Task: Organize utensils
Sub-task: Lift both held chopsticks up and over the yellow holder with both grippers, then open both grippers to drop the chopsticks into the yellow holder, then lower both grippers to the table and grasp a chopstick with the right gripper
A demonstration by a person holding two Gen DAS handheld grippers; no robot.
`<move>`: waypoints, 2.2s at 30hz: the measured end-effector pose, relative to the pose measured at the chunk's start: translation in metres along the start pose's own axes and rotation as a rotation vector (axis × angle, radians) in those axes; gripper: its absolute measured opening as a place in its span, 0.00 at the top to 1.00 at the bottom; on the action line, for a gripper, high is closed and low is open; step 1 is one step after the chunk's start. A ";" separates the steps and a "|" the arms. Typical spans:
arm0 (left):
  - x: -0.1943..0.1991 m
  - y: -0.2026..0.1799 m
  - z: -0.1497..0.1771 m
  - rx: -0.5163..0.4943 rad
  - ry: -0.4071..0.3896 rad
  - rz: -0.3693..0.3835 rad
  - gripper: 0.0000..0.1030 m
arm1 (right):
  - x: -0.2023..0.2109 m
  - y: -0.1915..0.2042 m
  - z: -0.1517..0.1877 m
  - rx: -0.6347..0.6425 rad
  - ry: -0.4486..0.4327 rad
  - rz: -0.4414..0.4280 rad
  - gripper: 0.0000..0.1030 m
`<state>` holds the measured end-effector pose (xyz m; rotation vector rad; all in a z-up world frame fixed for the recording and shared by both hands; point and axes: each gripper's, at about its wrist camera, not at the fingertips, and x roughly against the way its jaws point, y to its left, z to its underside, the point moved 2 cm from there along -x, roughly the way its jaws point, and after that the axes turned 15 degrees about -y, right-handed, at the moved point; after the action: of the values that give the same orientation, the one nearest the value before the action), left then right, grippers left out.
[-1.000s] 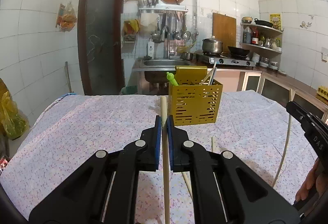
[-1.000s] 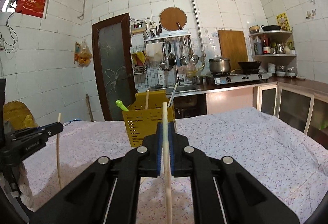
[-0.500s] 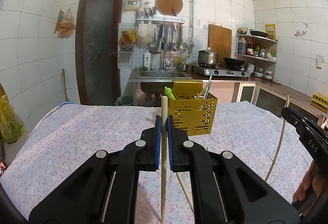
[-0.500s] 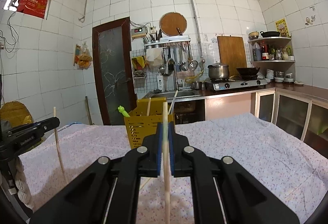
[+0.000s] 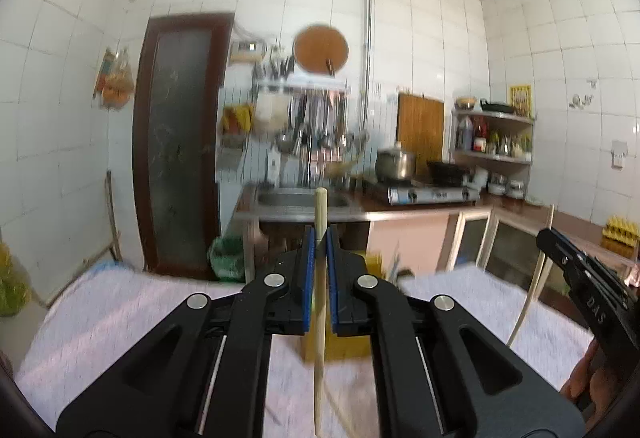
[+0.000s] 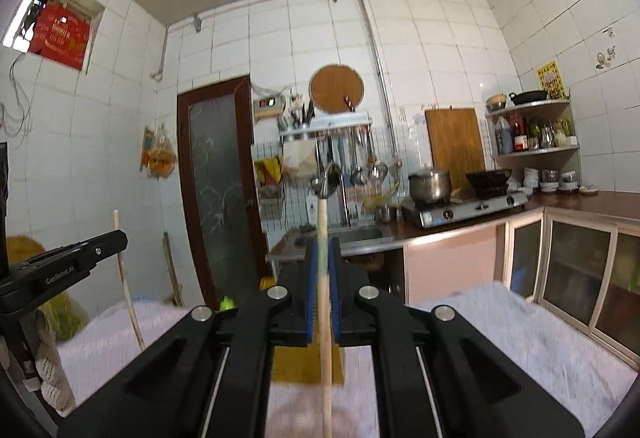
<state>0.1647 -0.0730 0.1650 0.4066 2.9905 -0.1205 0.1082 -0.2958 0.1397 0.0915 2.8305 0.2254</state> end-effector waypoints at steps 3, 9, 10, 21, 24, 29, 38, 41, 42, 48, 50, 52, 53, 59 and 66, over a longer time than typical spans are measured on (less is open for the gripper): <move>-0.028 -0.007 -0.017 0.016 -0.043 0.013 0.95 | -0.025 0.000 -0.011 -0.020 -0.032 -0.008 0.94; -0.094 -0.022 -0.029 -0.010 -0.121 0.012 0.95 | -0.078 -0.002 -0.020 -0.060 -0.102 -0.023 0.94; -0.103 -0.024 -0.029 -0.011 -0.124 0.012 0.95 | -0.089 -0.002 -0.019 -0.062 -0.110 -0.026 0.94; -0.191 -0.004 0.050 0.033 -0.054 -0.044 0.95 | -0.154 0.001 0.049 -0.059 -0.060 -0.054 0.94; -0.198 -0.003 0.072 0.006 -0.024 -0.046 0.95 | -0.161 -0.002 0.072 -0.053 -0.002 -0.048 0.94; -0.194 0.001 0.085 -0.001 0.031 -0.035 0.95 | -0.158 -0.002 0.089 -0.031 0.081 -0.034 0.94; -0.128 0.019 0.046 -0.010 0.115 -0.071 0.30 | -0.108 -0.011 0.065 0.008 0.213 0.053 0.36; -0.097 0.028 0.045 -0.020 0.168 -0.080 0.16 | -0.079 -0.014 0.065 0.022 0.294 0.080 0.36; -0.086 0.031 0.049 -0.026 0.195 -0.083 0.12 | -0.071 -0.015 0.068 0.026 0.323 0.084 0.36; -0.036 0.038 0.099 -0.052 0.362 -0.091 0.10 | -0.026 -0.017 0.110 0.021 0.493 0.116 0.36; -0.022 0.043 0.125 -0.035 0.432 -0.098 0.10 | -0.015 -0.017 0.127 0.020 0.541 0.123 0.36; -0.013 0.048 0.152 -0.018 0.509 -0.110 0.10 | -0.007 -0.014 0.142 0.028 0.581 0.124 0.36; -0.010 0.050 0.161 -0.009 0.536 -0.116 0.10 | -0.003 -0.013 0.150 0.035 0.602 0.126 0.36; -0.003 0.063 0.210 0.012 0.660 -0.165 0.10 | 0.004 -0.003 0.189 0.056 0.704 0.132 0.36; -0.009 0.076 0.233 0.023 0.707 -0.207 0.10 | -0.012 0.020 0.222 0.074 0.805 0.135 0.36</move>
<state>0.2193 -0.0242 -0.0687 0.1549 3.7283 -0.0306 0.1872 -0.2452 -0.0626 0.2589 3.6397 0.2214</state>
